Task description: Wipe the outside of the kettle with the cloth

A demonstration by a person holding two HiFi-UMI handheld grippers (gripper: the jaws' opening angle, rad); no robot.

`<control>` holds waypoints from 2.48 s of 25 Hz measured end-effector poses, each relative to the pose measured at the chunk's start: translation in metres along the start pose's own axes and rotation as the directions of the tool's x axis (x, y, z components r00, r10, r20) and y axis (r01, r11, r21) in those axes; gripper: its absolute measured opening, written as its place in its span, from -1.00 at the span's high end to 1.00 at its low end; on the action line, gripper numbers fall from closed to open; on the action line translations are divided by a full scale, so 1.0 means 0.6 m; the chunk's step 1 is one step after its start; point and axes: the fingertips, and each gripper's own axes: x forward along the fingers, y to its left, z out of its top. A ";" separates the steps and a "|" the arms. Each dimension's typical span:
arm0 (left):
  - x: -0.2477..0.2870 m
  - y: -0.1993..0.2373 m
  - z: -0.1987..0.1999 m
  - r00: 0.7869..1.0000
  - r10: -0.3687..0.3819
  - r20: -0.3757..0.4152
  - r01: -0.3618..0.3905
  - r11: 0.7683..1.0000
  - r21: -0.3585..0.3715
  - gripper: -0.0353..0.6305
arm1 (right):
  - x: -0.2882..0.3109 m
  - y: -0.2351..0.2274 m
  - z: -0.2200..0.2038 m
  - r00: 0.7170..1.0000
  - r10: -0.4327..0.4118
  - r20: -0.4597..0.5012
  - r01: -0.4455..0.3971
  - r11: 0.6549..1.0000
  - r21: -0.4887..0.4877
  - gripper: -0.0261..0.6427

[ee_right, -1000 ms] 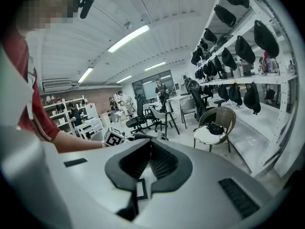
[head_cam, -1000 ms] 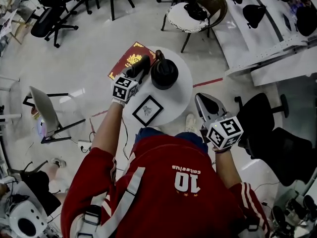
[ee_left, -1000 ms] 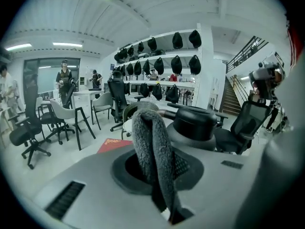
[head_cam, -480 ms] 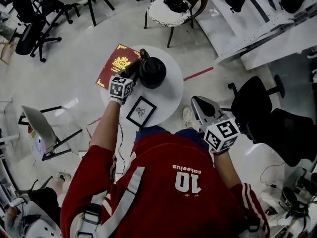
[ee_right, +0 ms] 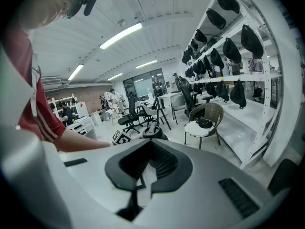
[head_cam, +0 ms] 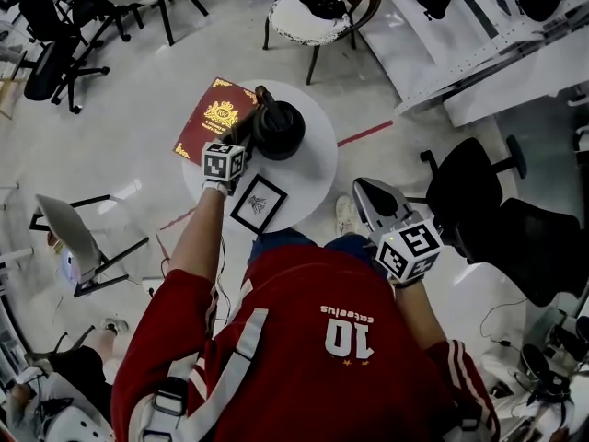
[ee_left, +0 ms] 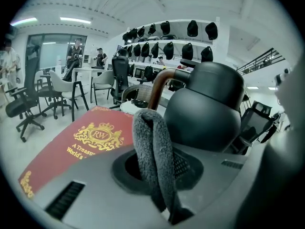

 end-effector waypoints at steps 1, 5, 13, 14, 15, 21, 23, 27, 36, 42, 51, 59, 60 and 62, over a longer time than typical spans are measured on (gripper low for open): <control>-0.002 0.000 -0.002 1.000 0.002 0.000 -0.002 1.000 -0.004 0.76 | 0.000 0.001 -0.001 1.000 0.003 -0.001 -0.003 1.000 -0.002 0.87; -0.014 -0.002 -0.015 1.000 0.014 -0.003 -0.015 1.000 -0.020 0.76 | -0.001 0.008 0.001 1.000 0.022 -0.005 -0.022 1.000 -0.008 0.87; -0.031 -0.024 -0.039 0.999 0.037 0.002 -0.036 0.997 -0.075 0.76 | -0.011 0.017 0.002 0.997 0.069 -0.024 -0.070 0.997 -0.035 0.88; -0.032 -0.030 -0.041 0.999 0.037 0.002 -0.036 0.996 -0.081 0.76 | -0.013 0.017 0.003 0.997 0.075 -0.027 -0.076 0.996 -0.038 0.88; -0.034 -0.035 -0.044 0.999 0.037 0.002 -0.037 0.996 -0.086 0.76 | -0.016 0.019 0.004 0.996 0.081 -0.029 -0.082 0.996 -0.042 0.87; -0.046 -0.064 -0.055 0.998 0.054 0.019 -0.051 0.991 -0.126 0.76 | -0.023 0.027 0.006 0.992 0.118 -0.041 -0.121 0.991 -0.062 0.88; -0.050 -0.073 -0.061 0.998 0.060 0.020 -0.056 0.988 -0.141 0.76 | -0.027 0.029 0.006 0.990 0.133 -0.048 -0.136 0.988 -0.069 0.88; -0.056 -0.088 -0.072 0.997 0.074 0.026 -0.068 0.982 -0.176 0.76 | -0.034 0.028 0.004 0.985 0.158 -0.073 -0.164 0.983 -0.082 0.87; -0.063 -0.111 -0.077 0.993 0.111 0.048 -0.098 0.969 -0.227 0.76 | -0.027 0.032 0.017 0.965 0.237 -0.114 -0.251 0.961 -0.119 0.87; -0.058 -0.138 -0.094 0.994 0.111 0.017 -0.104 0.970 -0.221 0.76 | -0.029 0.018 0.018 0.949 0.284 -0.134 -0.301 0.945 -0.125 0.87; -0.040 -0.182 -0.098 0.992 0.120 -0.031 -0.123 0.976 -0.179 0.76 | -0.020 -0.007 0.009 0.917 0.359 -0.176 -0.381 0.918 -0.112 0.87; -0.011 -0.219 -0.093 0.990 0.133 -0.054 -0.141 0.975 -0.170 0.76 | -0.025 -0.047 0.021 0.902 0.390 -0.183 -0.415 0.902 -0.124 0.87; -0.006 -0.223 -0.091 0.989 0.137 -0.057 -0.145 0.975 -0.169 0.76 | -0.027 -0.054 0.023 0.901 0.393 -0.183 -0.418 0.900 -0.125 0.87; 0.002 -0.231 -0.088 0.987 0.147 -0.059 -0.155 0.972 -0.175 0.76 | -0.031 -0.068 0.027 0.898 0.401 -0.183 -0.426 0.896 -0.128 0.87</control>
